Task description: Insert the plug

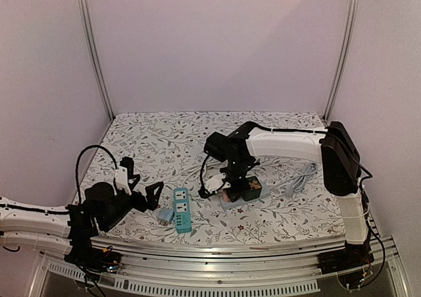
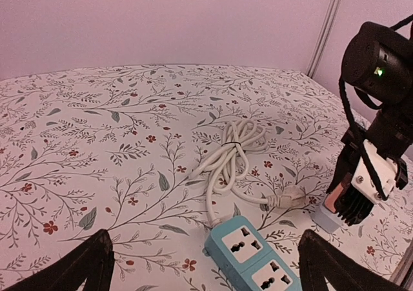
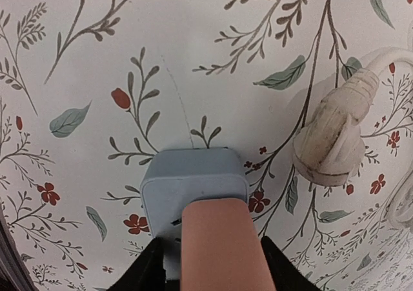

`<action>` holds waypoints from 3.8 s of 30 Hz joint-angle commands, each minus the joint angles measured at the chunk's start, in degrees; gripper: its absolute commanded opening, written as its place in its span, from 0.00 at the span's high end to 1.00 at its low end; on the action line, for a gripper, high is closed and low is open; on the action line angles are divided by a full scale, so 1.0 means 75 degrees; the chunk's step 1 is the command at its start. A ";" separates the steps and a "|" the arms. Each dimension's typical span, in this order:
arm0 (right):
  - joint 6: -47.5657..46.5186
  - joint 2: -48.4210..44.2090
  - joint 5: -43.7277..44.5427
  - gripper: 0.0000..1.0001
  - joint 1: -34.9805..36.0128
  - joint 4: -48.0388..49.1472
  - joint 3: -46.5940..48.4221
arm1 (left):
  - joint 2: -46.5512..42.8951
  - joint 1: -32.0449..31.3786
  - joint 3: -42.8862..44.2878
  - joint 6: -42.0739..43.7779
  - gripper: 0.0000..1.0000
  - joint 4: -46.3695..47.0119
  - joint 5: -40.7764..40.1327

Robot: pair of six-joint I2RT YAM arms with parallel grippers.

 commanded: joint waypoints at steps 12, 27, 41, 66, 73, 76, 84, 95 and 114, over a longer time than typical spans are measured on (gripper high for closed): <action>0.0261 -0.0894 0.0149 0.01 -0.0039 0.0014 0.0171 | -0.0189 -0.0001 -0.0195 -0.0069 0.01 -0.0293 -0.0045; 0.0725 -0.2841 -0.0322 0.01 -0.0037 0.1909 -0.1023 | 0.0140 -0.0003 0.0020 -0.0602 0.01 -0.0656 -0.0154; 0.4729 -0.4349 0.1509 0.01 0.0495 0.3749 -0.2180 | 0.0308 -0.0181 0.1582 -0.2172 0.03 -0.3910 0.0454; 0.6485 -0.7761 0.3448 0.01 0.0300 0.5356 -0.5648 | 0.5809 -0.0569 0.5394 -0.3172 0.10 -0.6280 0.1609; 0.6461 -0.7735 0.3905 0.01 0.0299 0.5278 -0.5589 | 0.6385 -0.0592 0.5629 -0.3102 0.18 -0.6297 0.1750; 0.6443 -0.7765 0.4076 0.01 0.0307 0.5206 -0.5590 | 0.6711 -0.0623 0.5809 -0.2926 0.26 -0.6227 0.1848; 0.6375 -0.7979 0.4505 0.01 0.0304 0.5198 -0.5669 | 0.7387 -0.0810 0.6246 -0.2211 0.58 -0.5999 0.2197; 0.6251 -0.8312 0.4817 0.01 0.0304 0.5187 -0.5781 | 0.7945 -0.1002 0.7020 -0.0715 0.62 -0.5996 0.3185; 0.6166 -0.8873 0.5154 0.01 0.0307 0.5200 -0.6002 | 0.9682 -0.1432 0.9622 0.1387 0.62 -0.6838 0.4442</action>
